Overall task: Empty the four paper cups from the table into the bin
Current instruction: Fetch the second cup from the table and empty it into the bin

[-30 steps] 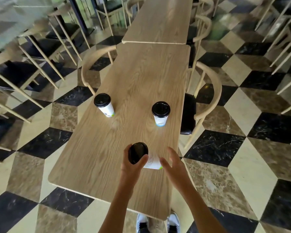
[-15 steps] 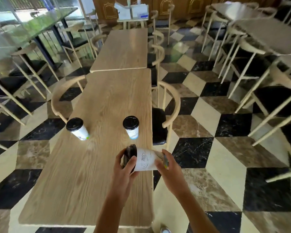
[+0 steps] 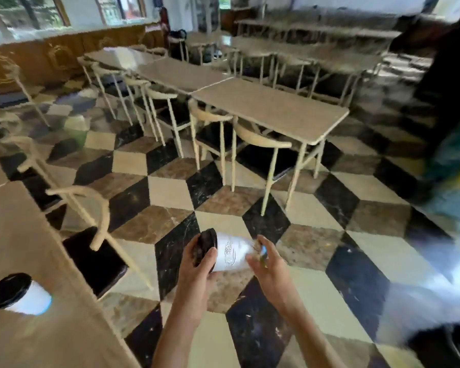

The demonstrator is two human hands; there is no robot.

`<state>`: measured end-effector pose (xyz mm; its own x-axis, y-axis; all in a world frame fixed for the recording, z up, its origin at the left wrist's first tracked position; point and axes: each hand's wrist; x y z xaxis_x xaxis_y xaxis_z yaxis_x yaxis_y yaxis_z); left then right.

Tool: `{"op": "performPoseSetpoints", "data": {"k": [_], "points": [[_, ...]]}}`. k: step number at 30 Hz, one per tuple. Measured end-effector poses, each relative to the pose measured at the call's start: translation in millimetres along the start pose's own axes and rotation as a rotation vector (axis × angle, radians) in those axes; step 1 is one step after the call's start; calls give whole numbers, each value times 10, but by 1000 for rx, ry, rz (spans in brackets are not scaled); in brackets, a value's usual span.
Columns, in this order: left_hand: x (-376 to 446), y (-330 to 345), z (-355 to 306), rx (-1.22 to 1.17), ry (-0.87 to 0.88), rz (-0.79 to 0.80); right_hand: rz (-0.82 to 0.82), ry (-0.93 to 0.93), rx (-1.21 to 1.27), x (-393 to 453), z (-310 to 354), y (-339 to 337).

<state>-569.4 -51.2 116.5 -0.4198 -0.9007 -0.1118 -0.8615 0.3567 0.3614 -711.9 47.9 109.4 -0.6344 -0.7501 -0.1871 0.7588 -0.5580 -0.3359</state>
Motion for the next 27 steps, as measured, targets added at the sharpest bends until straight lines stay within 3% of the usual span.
{"op": "performPoseSetpoints", "data": {"k": [7, 14, 21, 27], "points": [[-332, 2130, 716, 34, -102, 392, -392, 65, 133, -356, -678, -2041], [-1019, 4196, 1645, 7, -298, 726, -685, 184, 185, -1044, -1470, -4050], [-1574, 5542, 2321, 58, -458, 968, -902, 306, 277, -1457, -2102, -5205], [-1618, 6426, 2903, 74, -568, 1046, -1014, 415, 313, -1341, -2610, -5916]]}}
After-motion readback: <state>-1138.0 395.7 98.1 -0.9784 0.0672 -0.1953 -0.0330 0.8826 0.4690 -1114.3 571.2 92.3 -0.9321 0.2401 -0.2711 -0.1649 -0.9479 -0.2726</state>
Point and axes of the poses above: each hand's wrist, its own x-axis towards the middle knuckle, its own y-axis out of the palm, z = x × y, and after that the axes turned 7 degrees about y, right-handed
